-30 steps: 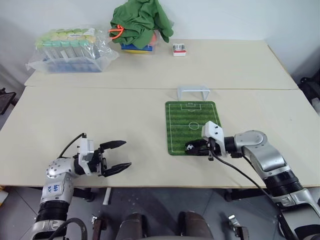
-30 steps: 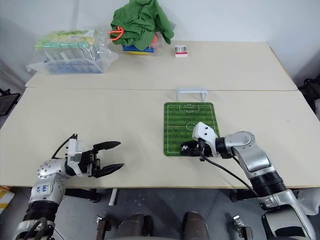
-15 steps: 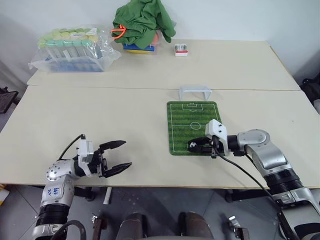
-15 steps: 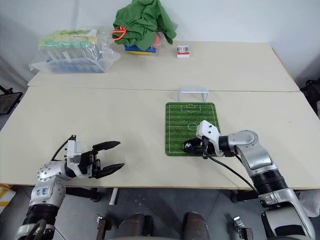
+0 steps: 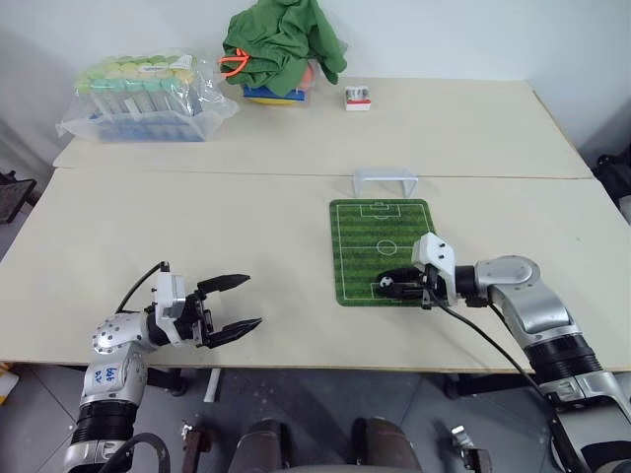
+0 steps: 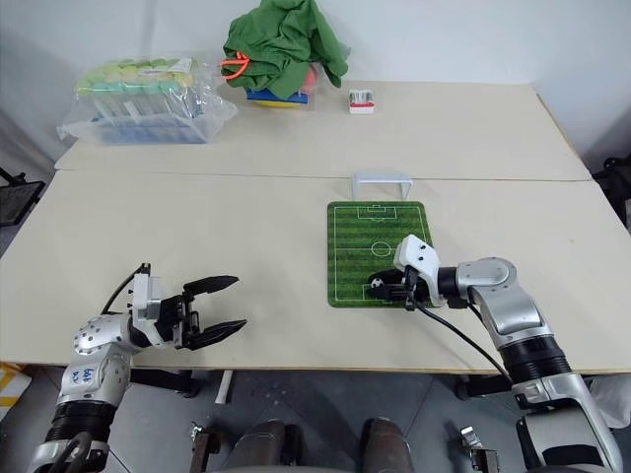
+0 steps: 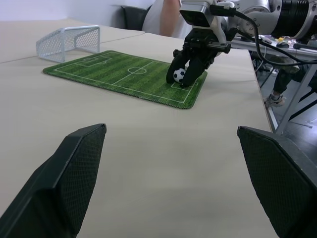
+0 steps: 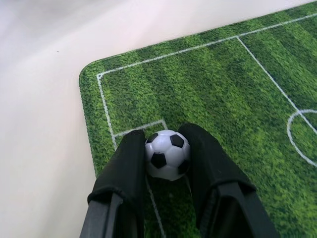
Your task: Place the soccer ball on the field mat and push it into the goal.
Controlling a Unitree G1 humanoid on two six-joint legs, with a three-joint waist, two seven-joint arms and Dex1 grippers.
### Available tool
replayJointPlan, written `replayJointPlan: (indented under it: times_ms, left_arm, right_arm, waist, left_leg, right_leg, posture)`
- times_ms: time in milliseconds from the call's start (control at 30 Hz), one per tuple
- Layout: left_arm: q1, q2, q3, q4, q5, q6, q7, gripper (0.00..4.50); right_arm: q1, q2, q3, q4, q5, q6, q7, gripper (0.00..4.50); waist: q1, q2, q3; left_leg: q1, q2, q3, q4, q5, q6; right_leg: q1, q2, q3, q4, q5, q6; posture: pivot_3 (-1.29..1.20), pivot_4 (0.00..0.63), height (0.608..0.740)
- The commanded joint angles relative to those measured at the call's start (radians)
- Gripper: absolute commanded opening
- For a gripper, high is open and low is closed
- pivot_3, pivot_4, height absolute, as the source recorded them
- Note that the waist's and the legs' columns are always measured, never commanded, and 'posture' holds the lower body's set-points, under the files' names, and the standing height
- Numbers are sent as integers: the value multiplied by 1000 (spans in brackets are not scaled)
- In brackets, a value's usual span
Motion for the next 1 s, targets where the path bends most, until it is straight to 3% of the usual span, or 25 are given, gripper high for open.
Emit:
replayJointPlan:
  times_ms: [33,233,267,367,1000]
  left_arm:
    - [-5,6,3,-28,-17,2,2,4500]
    - [-13,9,4,-27,-15,8,4,4500]
    - [-14,9,4,-27,-15,9,4,4500]
    - [-19,11,5,-23,-13,10,5,4500]
    - [-47,14,0,7,-11,6,-19,4500]
  right_arm:
    - [22,-12,-33,-13,11,-10,10,845]
    - [44,-10,-28,-16,-5,-17,22,845]
    - [44,-9,-27,-15,-6,-19,22,1557]
    - [37,-5,-27,-13,-10,-19,18,2379]
    - [-17,-68,-65,-249,19,95,7,2379]
  waist:
    - [0,0,0]
    - [1,0,0]
    - [1,0,0]
    - [1,0,0]
    - [1,0,0]
  left_leg:
    - [0,0,0,0,0,0]
    - [0,0,0,0,0,0]
    - [0,0,0,0,0,0]
    - [0,0,0,0,0,0]
    - [0,0,0,0,0,0]
  right_leg:
    - [0,0,0,0,0,0]
    - [0,0,0,0,0,0]
    - [0,0,0,0,0,0]
    - [0,0,0,0,0,0]
    - [0,0,0,0,0,0]
  posture:
    - [0,150,740]
    - [0,150,740]
    - [0,150,740]
    - [0,150,740]
    - [0,150,740]
